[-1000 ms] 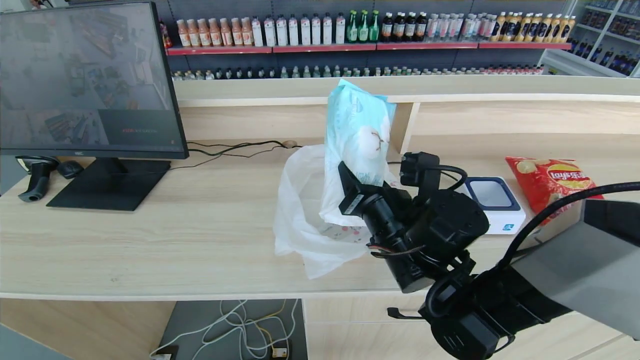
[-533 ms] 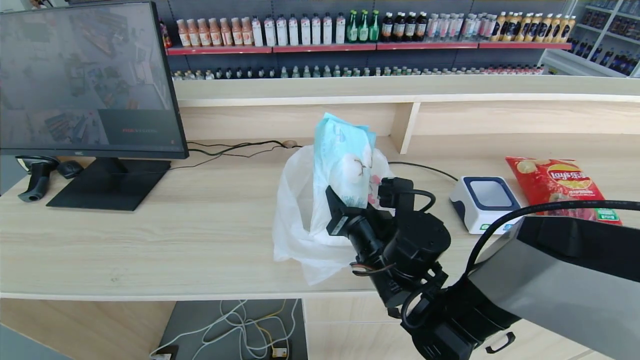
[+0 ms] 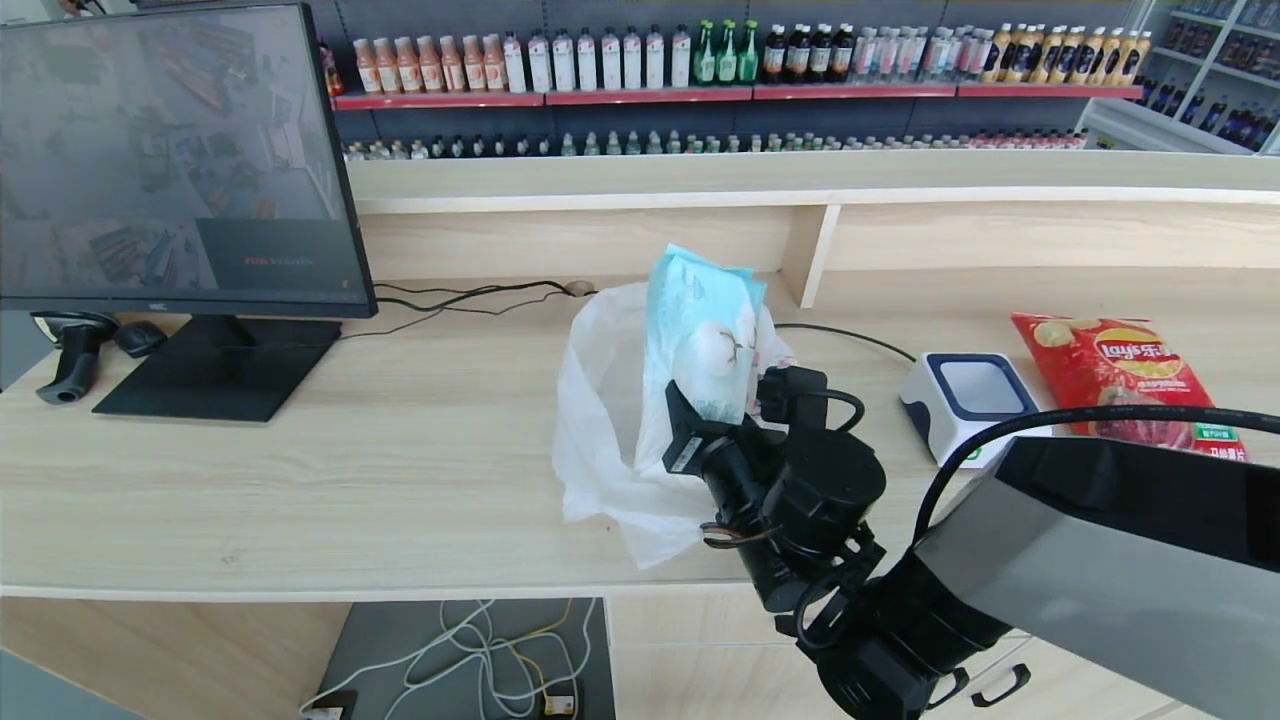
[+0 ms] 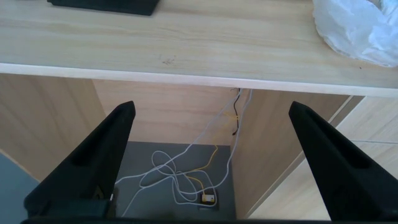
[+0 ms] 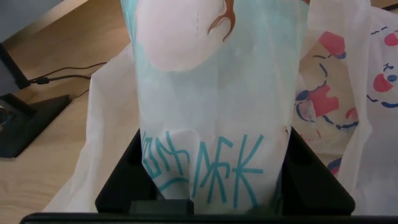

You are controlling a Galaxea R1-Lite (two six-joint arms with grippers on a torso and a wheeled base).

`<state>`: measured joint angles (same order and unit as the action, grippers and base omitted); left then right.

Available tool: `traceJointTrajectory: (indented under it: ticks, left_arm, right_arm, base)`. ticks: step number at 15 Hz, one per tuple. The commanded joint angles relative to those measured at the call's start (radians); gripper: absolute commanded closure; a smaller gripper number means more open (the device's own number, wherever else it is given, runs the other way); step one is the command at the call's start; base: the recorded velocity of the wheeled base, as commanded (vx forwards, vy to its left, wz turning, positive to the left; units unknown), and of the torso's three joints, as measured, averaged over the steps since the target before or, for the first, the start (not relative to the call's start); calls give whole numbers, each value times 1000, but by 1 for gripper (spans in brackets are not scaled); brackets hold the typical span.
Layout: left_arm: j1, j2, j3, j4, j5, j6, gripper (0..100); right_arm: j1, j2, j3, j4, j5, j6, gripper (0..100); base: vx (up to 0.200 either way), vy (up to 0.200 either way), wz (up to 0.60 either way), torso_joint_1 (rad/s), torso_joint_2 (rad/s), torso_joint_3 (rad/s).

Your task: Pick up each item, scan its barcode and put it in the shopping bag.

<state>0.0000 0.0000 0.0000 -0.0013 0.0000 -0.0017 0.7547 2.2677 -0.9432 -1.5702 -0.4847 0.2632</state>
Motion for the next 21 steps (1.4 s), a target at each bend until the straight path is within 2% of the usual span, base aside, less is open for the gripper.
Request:
traceJointTrajectory:
  ticks: [1, 2, 7, 12, 17, 19, 21]
  left_arm:
    - [0, 0, 0, 0, 2, 0, 0]
    - [0, 0, 0, 0, 0, 0, 0]
    - [0, 0, 0, 0, 0, 0, 0]
    - [0, 0, 0, 0, 0, 0, 0]
    - [0, 2, 0, 0, 0, 2, 0]
    - [0, 2, 0, 0, 2, 0, 0]
    - [0, 0, 0, 0, 0, 0, 0]
  right_arm:
    - [0, 3, 3, -1, 0, 1, 100]
    - [0, 4, 6, -1, -2, 1, 0]
    - [0, -10, 0, -1, -2, 1, 0]
    - [-1, -117, 14, -1, 5, -18, 0]
    - [-1, -266, 107, -1, 11, -39, 0]
    - [-1, -296, 141, -1, 52, -67, 0]
    - [-40, -364, 205, -1, 196, -163, 0]
  base:
    - [0, 0, 0, 0, 0, 0]
    - [0, 0, 0, 0, 0, 0]
    - [0, 0, 0, 0, 0, 0]
    - [0, 0, 0, 0, 0, 0]
    - [0, 0, 0, 0, 0, 0]
    - [0, 0, 0, 0, 0, 0]
    - [0, -200, 0, 5, 5, 2]
